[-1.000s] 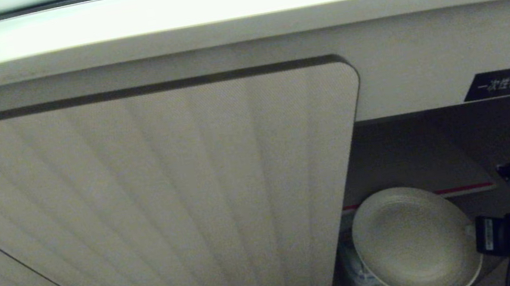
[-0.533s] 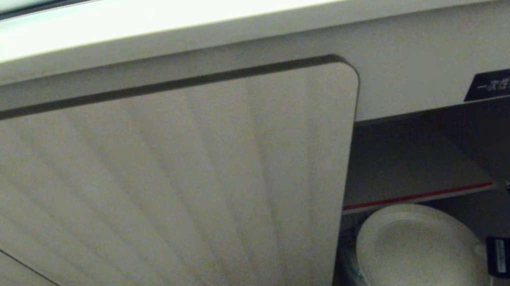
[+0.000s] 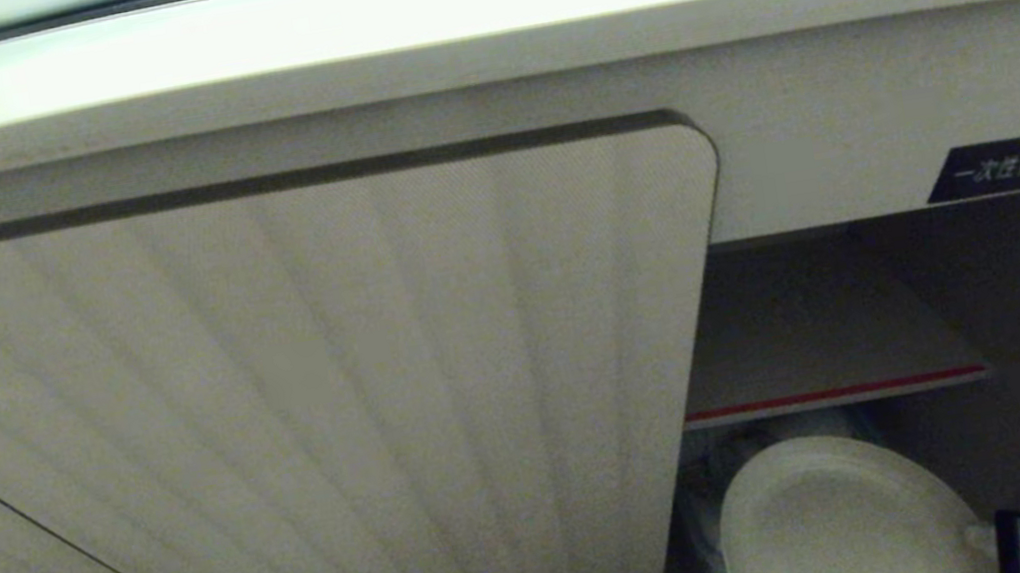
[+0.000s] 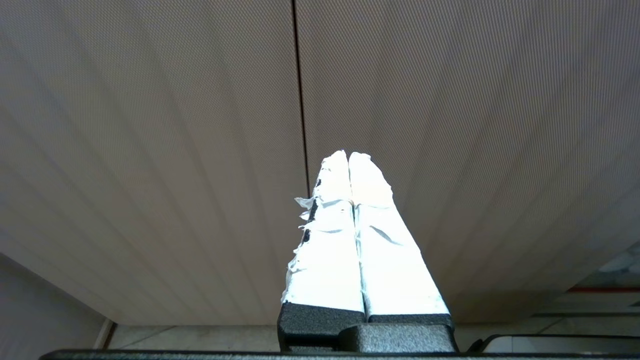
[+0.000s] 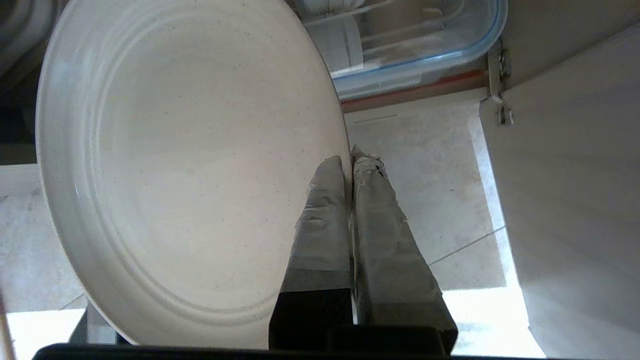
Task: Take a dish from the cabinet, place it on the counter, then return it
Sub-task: Place it on the table
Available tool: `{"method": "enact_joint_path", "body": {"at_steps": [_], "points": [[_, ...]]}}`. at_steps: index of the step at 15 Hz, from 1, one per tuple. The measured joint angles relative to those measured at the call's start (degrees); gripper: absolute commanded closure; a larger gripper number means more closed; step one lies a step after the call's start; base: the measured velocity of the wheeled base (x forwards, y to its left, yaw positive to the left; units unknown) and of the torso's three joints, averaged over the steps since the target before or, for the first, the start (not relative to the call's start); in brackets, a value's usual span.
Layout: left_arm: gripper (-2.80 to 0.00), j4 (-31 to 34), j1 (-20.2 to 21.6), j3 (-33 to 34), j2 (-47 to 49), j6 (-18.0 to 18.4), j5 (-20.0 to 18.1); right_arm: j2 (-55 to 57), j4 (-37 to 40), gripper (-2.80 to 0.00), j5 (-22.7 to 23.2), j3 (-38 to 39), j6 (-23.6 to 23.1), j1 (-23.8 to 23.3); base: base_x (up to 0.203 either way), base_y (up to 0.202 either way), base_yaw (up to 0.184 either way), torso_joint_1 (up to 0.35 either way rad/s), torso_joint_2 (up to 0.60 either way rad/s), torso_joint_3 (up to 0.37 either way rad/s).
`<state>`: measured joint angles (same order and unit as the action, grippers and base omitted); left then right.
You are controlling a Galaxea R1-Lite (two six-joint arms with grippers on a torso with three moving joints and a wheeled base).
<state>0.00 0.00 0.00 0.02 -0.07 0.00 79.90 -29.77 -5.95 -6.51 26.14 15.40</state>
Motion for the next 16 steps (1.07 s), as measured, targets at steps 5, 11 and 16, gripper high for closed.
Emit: {"method": "enact_joint_path", "body": {"at_steps": [5,11,16], "points": [[0.0,0.0,0.0,0.0,0.0,0.0,0.0,-1.5,0.1,0.0,0.4,2.1,2.2,1.6,0.0,0.0,0.0,0.0,0.0,0.0],[0.0,0.0,0.0,0.0,0.0,0.0,0.0,-6.2,0.7,0.0,4.3,5.5,3.3,2.7,0.0,0.0,0.0,0.0,0.0,0.0],[0.0,0.0,0.0,0.0,0.0,0.0,0.0,-8.5,1.4,0.0,4.4,6.4,3.2,2.7,0.0,0.0,0.0,0.0,0.0,0.0]]}}
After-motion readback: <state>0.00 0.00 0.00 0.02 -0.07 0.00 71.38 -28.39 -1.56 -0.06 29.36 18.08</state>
